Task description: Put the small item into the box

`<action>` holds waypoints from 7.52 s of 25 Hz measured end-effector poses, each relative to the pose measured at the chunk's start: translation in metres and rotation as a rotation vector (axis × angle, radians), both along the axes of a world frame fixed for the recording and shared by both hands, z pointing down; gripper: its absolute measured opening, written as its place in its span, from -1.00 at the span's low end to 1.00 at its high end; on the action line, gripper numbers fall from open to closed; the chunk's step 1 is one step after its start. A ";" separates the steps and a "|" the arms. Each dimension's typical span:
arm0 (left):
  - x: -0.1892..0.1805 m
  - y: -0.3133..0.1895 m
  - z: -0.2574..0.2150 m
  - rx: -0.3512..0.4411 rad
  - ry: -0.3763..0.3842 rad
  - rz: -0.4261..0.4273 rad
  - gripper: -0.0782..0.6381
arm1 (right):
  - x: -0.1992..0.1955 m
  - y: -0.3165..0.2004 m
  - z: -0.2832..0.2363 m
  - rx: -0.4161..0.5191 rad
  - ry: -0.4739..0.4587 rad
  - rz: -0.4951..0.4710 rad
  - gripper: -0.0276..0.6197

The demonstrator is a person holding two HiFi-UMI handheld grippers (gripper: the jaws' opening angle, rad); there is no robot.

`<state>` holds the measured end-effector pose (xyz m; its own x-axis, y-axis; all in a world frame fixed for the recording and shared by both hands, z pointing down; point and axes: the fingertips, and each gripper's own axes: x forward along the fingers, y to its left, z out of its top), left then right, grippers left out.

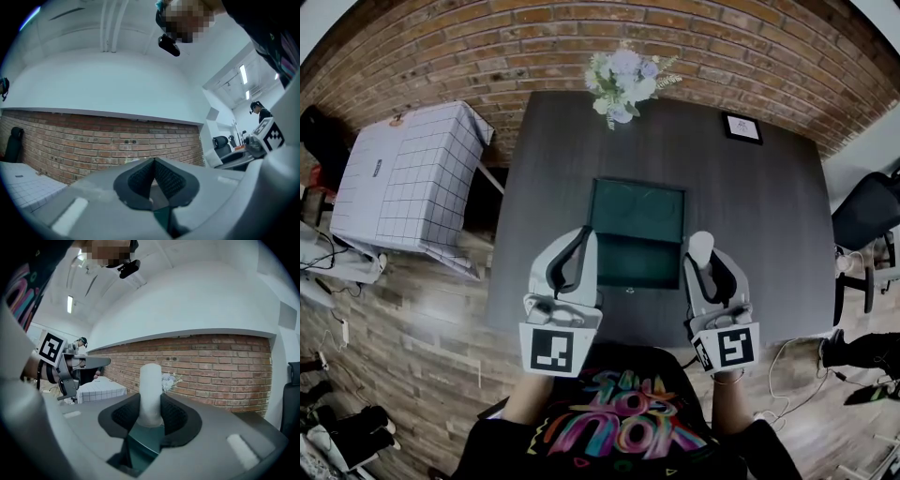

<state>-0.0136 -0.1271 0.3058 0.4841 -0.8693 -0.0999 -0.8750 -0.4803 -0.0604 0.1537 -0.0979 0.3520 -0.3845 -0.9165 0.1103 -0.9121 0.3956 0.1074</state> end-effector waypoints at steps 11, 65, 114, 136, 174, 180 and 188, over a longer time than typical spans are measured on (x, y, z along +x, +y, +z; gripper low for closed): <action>-0.015 0.005 0.011 -0.028 -0.007 -0.001 -0.78 | -0.016 -0.012 0.030 -0.122 0.067 -0.083 -0.50; -0.038 0.005 0.076 -0.174 -0.022 0.015 -0.78 | -0.094 -0.021 0.289 -0.808 0.557 -0.523 -0.38; -0.007 0.019 0.023 -0.079 0.033 0.098 -0.78 | -0.075 -0.022 0.045 -0.232 0.209 -0.299 -0.34; -0.019 0.013 0.008 -0.055 0.005 0.098 -0.78 | 0.014 0.010 -0.052 0.057 0.007 0.058 -0.91; -0.018 0.025 0.017 -0.066 -0.026 0.072 -0.78 | 0.031 0.021 -0.035 -0.007 -0.039 0.039 -0.91; -0.020 0.028 0.017 -0.074 -0.035 0.080 -0.78 | 0.028 0.023 -0.035 -0.015 -0.025 0.029 -0.91; -0.019 0.031 0.017 -0.068 -0.039 0.083 -0.78 | 0.028 0.027 -0.032 -0.018 -0.034 0.026 -0.91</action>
<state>-0.0329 -0.0964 0.3232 0.5574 -0.8300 -0.0215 -0.8294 -0.5556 -0.0579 0.1814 -0.0712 0.3198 -0.3641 -0.9244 0.1140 -0.9252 0.3730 0.0697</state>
